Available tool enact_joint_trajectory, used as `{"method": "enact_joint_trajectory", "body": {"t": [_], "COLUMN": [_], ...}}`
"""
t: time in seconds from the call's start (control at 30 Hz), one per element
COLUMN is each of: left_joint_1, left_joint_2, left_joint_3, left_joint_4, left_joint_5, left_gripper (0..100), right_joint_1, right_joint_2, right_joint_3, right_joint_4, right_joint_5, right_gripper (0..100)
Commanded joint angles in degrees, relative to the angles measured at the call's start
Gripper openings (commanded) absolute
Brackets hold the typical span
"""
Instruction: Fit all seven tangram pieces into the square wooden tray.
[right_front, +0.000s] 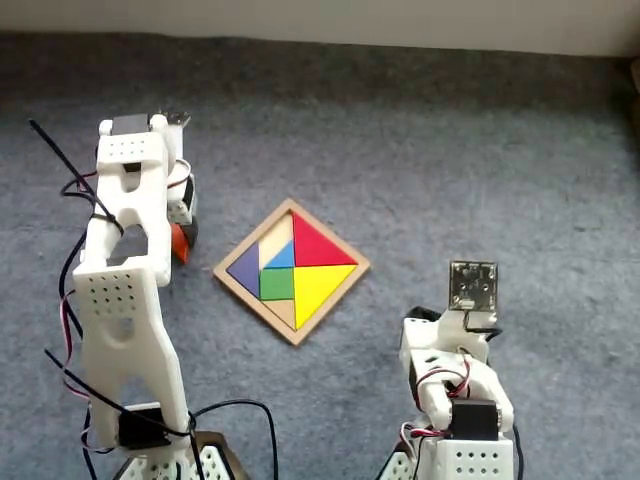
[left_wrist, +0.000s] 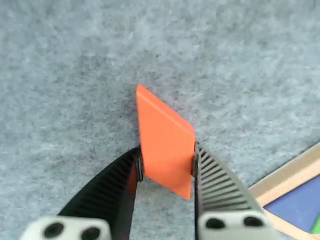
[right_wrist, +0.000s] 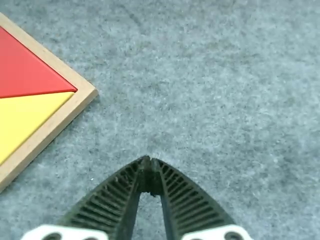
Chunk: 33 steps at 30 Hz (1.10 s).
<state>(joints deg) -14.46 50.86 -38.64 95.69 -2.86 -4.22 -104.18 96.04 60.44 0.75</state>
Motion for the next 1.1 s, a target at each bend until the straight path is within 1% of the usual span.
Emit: {"method": "enact_joint_trajectory", "body": {"t": [0.0, 0.1, 0.23, 0.53, 0.77, 0.9, 1.07], "left_joint_1": [2.7, 5.2, 8.8, 16.7, 24.6, 26.4, 26.7], "left_joint_2": [-7.8, -12.4, -17.5, -24.1, -25.5, -25.3, -25.3], "left_joint_3": [-1.0, -0.5, 2.8, 8.8, 9.8, 11.2, 18.0], "left_joint_4": [2.5, 4.0, 4.0, 4.0, 3.8, 0.0, -7.9], "left_joint_5": [-0.5, -0.5, -0.5, -0.7, -9.1, -12.7, -16.4], "left_gripper": [0, 0, 0, 0, 0, 0, 0], "right_joint_1": [0.7, 0.7, 0.7, 0.7, 0.7, 0.7, 0.7], "right_joint_2": [-0.7, -0.7, -0.7, -0.7, -0.7, -0.7, -0.7], "right_joint_3": [7.2, 7.2, 7.2, 7.2, 7.2, 7.2, 7.2], "right_joint_4": [0.6, 0.6, 0.6, 0.6, 0.6, 0.6, 0.6], "right_joint_5": [0.6, 0.6, 0.6, 0.6, 0.6, 0.6, 0.6], "right_gripper": [0.6, 0.6, 0.6, 0.6, 0.6, 0.6, 0.6]}}
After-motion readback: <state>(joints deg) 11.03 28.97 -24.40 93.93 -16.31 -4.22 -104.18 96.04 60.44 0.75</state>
